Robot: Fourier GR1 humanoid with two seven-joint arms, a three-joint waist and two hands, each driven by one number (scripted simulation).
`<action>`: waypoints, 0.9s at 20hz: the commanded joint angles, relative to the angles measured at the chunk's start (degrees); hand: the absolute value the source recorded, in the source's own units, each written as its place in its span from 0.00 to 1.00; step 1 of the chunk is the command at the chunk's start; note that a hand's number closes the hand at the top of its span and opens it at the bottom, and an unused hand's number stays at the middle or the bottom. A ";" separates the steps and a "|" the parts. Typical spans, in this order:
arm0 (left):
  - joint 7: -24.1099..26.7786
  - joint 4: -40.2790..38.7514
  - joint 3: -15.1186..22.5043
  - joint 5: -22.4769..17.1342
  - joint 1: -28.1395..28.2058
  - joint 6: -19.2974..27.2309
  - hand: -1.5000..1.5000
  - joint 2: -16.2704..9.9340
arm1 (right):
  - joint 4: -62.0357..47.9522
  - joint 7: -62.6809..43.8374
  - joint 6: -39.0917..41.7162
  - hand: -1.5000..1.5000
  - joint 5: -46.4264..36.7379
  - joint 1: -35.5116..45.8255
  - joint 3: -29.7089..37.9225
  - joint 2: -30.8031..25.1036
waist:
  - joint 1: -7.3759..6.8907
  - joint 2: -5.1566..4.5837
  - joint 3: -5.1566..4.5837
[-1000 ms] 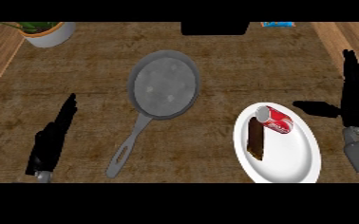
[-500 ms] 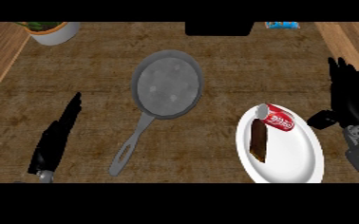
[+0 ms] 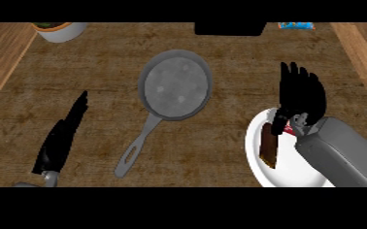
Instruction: Pick the can from the plate and place it in the pan
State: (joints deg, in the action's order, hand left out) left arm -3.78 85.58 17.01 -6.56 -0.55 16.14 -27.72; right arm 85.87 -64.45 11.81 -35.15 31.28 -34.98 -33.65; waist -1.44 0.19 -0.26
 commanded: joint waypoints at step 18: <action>-1.67 4.52 -0.71 1.19 2.64 0.13 0.50 -0.28 | -30.01 -19.17 17.79 0.00 1.21 10.79 0.84 18.63 | -0.19 0.09 0.12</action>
State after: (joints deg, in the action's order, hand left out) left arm -5.79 88.51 16.20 -5.91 0.49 16.02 -27.65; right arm 60.15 -67.81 22.39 -33.58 40.29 -33.95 -19.04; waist -1.39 0.11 -0.16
